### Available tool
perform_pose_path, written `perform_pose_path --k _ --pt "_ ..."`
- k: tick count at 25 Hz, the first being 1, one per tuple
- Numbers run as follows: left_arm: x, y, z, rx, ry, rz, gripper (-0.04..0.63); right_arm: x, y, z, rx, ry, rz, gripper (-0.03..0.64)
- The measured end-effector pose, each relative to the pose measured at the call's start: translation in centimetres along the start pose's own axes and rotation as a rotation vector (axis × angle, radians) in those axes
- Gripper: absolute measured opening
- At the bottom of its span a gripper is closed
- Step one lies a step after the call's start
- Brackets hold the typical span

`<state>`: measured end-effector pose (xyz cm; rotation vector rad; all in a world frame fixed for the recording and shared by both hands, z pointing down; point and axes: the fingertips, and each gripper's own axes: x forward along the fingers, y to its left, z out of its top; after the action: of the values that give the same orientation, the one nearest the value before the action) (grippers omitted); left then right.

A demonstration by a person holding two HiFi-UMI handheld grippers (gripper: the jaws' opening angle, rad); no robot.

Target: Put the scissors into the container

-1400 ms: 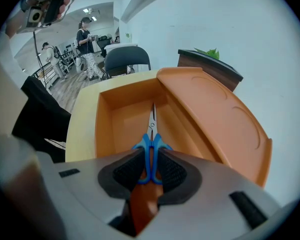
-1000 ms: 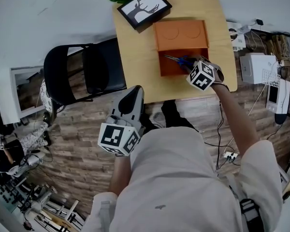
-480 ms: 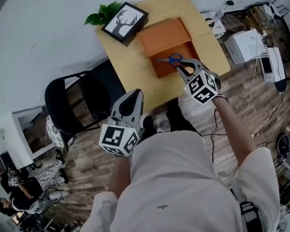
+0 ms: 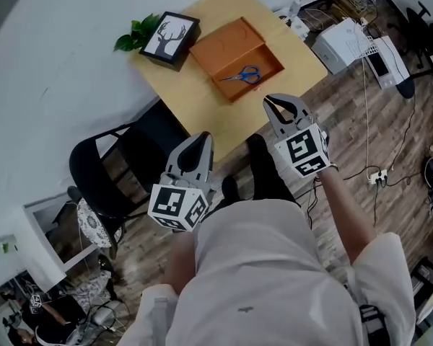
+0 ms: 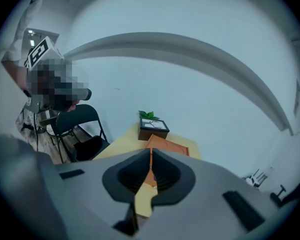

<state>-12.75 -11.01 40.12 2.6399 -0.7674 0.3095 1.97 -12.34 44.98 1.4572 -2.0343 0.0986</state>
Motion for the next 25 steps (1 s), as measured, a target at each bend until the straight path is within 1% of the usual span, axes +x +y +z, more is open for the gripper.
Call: perform_pose_path --k 3,10,14,18,21,23,25 --pt "-1.5 -1.0 -0.1 0.028 -0.006 -0.049 0.008 -2.9 1.8 1.2 -0.019 -0.029 -0.075 0.009" --pt "-4.6 -3.6 -0.6 0.064 -0.018 -0.15 0.008 -9.4 4.9 3.7 0.118 -0.123 -0.178 0.0" --pt "-5.8 -5.0 -1.0 0.074 -0.022 -0.193 0.008 -12.6 6.4 4.5 0.169 -0.165 -0.252 -0.001" --pt "-6.4 -6.3 -1.2 0.081 -0.02 -0.224 0.008 -14.9 7.4 5.0 0.214 -0.209 -0.29 -0.002" --pt "-6.6 -7.0 -0.8 0.09 -0.027 -0.235 0.008 -16.1 7.6 5.1 0.225 -0.217 -0.316 -0.002" --pt "-6.7 -7.4 -0.5 0.093 -0.035 -0.237 0.008 -16.8 7.7 5.3 0.235 -0.236 -0.324 -0.002" --pt "-6.7 -7.9 -0.2 0.093 -0.044 -0.237 0.008 -17.4 7.9 5.6 0.265 -0.265 -0.314 -0.002"
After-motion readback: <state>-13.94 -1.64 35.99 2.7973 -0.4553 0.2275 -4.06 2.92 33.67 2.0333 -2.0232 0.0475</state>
